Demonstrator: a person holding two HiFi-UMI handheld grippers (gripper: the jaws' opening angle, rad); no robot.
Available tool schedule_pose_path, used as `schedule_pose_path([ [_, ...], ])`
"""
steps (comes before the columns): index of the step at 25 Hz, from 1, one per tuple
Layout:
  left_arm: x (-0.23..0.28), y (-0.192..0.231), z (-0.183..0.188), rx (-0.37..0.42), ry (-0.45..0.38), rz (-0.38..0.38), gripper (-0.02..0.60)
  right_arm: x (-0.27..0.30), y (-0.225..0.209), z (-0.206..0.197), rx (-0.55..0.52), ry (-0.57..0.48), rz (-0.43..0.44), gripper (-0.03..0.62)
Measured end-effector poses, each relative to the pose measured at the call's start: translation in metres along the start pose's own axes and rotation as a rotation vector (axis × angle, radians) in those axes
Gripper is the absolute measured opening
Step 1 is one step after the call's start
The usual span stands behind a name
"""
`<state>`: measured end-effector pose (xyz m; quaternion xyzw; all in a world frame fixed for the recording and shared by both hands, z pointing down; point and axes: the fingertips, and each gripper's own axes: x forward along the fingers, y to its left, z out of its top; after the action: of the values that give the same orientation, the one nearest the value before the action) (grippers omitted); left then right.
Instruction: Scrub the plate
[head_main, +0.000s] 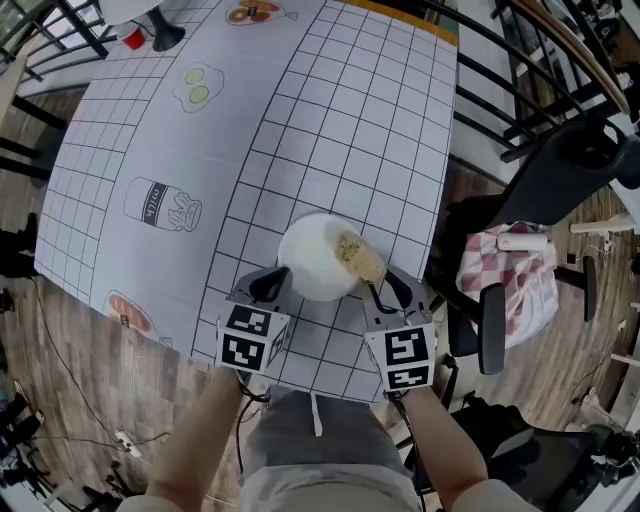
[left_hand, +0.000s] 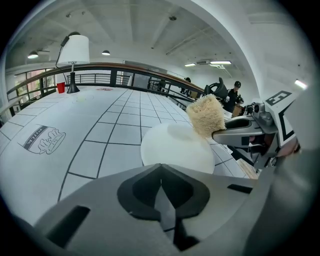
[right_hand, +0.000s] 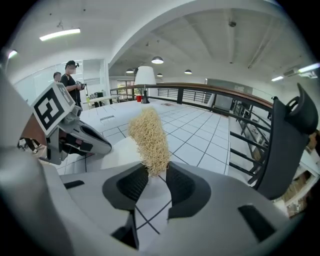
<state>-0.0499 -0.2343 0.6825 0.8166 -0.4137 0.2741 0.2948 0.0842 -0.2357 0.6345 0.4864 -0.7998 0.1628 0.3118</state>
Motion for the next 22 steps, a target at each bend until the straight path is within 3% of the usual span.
schedule_pose_path([
  [7,-0.004,-0.002,0.004,-0.031,-0.033,-0.004,0.015,-0.009,0.070,-0.006,-0.071,0.061,0.232,0.115],
  [10,-0.004,-0.001,0.003,-0.026,-0.029,-0.002,0.015,-0.002,0.090,-0.017,-0.101,0.095,0.287,0.114],
  [16,-0.001,-0.002,-0.001,0.001,-0.008,0.009,0.015,0.005,0.080,-0.038,-0.066,0.147,0.277,0.107],
  [22,-0.001,-0.001,-0.002,0.004,-0.011,0.013,0.015,0.002,0.050,-0.040,-0.018,0.146,0.204,0.106],
])
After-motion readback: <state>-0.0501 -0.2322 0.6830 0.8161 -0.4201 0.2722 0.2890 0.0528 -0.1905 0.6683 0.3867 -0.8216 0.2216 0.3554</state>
